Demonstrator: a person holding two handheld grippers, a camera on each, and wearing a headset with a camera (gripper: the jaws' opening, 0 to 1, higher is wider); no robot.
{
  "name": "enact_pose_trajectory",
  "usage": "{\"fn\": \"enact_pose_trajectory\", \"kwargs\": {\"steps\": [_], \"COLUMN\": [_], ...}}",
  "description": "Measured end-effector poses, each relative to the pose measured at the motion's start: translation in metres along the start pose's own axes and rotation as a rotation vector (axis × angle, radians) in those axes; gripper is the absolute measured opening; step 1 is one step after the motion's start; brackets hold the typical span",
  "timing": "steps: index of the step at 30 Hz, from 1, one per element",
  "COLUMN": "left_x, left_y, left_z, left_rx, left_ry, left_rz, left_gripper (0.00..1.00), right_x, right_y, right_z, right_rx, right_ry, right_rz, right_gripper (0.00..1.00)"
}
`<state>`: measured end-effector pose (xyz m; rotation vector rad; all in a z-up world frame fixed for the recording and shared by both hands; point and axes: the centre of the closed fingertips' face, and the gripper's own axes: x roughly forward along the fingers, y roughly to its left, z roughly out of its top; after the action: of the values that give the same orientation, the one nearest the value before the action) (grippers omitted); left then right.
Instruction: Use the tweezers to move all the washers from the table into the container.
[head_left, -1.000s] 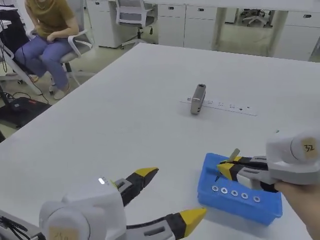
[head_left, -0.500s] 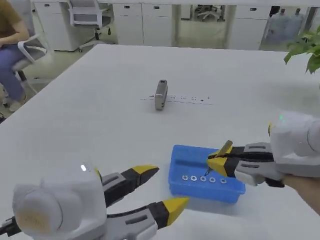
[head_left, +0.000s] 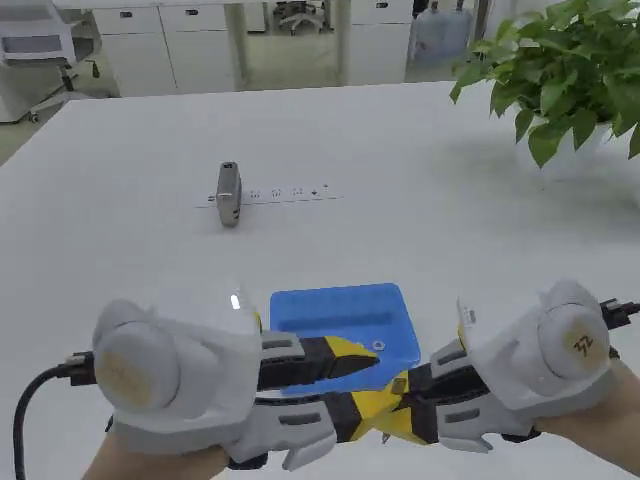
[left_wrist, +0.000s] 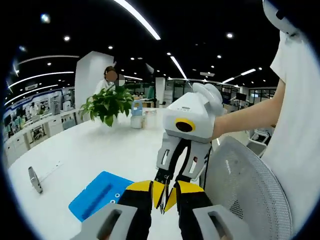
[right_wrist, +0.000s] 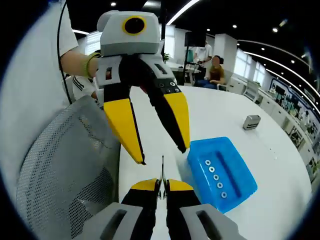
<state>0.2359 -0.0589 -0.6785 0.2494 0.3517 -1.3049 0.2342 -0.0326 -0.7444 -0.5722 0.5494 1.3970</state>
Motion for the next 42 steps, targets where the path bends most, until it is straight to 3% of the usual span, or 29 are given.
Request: {"fn": "enact_pose_trajectory", "kwargs": {"steps": [4, 8, 12, 15, 18, 22, 26, 29, 31, 34, 36, 39, 42], "left_x": [0.011, 0.014, 0.016, 0.015, 0.013, 0.011, 0.008, 0.005, 0.003, -0.001, -0.002, -0.003, -0.002], "left_y": [-0.005, -0.005, -0.006, -0.003, 0.003, 0.008, 0.010, 0.013, 0.017, 0.021, 0.022, 0.023, 0.025], "left_z": [-0.006, -0.006, -0.014, -0.024, -0.041, -0.062, -0.077, -0.087, -0.095, -0.108, -0.114, -0.126, -0.139], "left_rx": [0.017, 0.040, 0.075, 0.092, 0.098, 0.108, 0.103, 0.104, 0.103, 0.090, 0.081, 0.050, 0.043], "left_ry": [0.022, 0.026, 0.074, 0.117, 0.182, 0.252, 0.289, 0.314, 0.331, 0.366, 0.379, 0.414, 0.464], "left_rz": [-0.048, -0.070, -0.104, -0.108, -0.105, -0.099, -0.094, -0.085, -0.071, -0.058, -0.057, -0.062, -0.061], "left_gripper": [0.12, 0.00, 0.00, 0.00, 0.00, 0.00, 0.00, 0.00, 0.00, 0.00, 0.00, 0.00, 0.00], "right_x": [0.001, 0.002, 0.004, 0.008, 0.013, 0.024, 0.029, 0.020, 0.005, -0.023, -0.035, -0.067, -0.089], "right_y": [0.001, -0.001, -0.002, -0.005, -0.006, -0.007, -0.007, -0.007, -0.009, -0.019, -0.023, -0.034, -0.040], "right_z": [-0.006, -0.016, -0.023, -0.031, -0.039, -0.046, -0.049, -0.045, -0.043, -0.038, -0.034, -0.021, -0.016], "right_rx": [0.001, -0.002, -0.022, -0.035, -0.020, 0.036, 0.077, 0.180, 0.245, 0.356, 0.379, 0.447, 0.492], "right_ry": [0.024, 0.070, 0.121, 0.154, 0.173, 0.148, 0.123, 0.055, 0.002, -0.106, -0.148, -0.280, -0.361], "right_rz": [-0.003, -0.018, -0.018, -0.027, -0.029, -0.052, -0.089, -0.137, -0.188, -0.299, -0.344, -0.444, -0.507], "right_gripper": [0.02, 0.02, 0.02, 0.03, 0.04, 0.05, 0.07, 0.18, 0.21, 0.30, 0.37, 0.41, 0.45]}}
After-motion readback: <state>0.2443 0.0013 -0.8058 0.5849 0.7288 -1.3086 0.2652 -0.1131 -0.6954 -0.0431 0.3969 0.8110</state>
